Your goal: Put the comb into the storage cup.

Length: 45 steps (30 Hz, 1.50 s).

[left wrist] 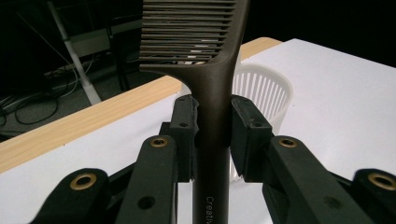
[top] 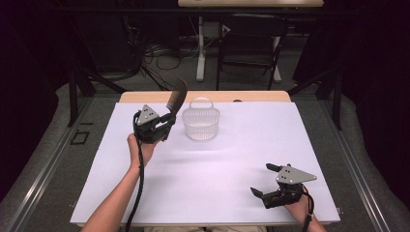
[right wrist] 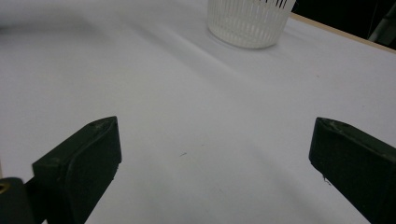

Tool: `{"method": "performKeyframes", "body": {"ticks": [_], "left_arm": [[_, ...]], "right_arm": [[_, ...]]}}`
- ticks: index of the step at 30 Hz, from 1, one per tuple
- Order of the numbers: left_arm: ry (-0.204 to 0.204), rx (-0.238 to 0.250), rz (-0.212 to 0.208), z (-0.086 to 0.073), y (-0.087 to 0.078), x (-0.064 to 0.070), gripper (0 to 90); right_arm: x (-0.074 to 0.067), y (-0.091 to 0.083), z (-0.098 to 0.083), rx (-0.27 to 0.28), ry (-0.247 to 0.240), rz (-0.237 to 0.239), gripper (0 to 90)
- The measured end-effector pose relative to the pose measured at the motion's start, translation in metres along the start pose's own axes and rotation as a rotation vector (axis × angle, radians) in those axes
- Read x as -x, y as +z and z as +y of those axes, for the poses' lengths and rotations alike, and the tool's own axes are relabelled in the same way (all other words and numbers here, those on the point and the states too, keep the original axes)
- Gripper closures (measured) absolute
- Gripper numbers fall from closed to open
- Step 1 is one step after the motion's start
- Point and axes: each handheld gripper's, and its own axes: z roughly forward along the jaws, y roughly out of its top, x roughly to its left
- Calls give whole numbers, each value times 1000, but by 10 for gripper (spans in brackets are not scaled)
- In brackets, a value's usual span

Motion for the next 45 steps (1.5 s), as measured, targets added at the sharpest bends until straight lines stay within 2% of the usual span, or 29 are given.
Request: {"method": "performKeyframes", "body": {"ticks": [9,20,31,45], "left_arm": [[10,3,0,4,3,2,724],[25,16,-4,18,8,7,724],[18,42,-9,29,17,10,724],[-6,66,4,36,23,6,724]], "right_arm": [[-1,0,0,-1,-2,-1,19],[-2,-3,1,14,-5,-3,19],[-1,-4,1,16,-2,1,19],[-1,-3,1,10,-1,1,19]]}}
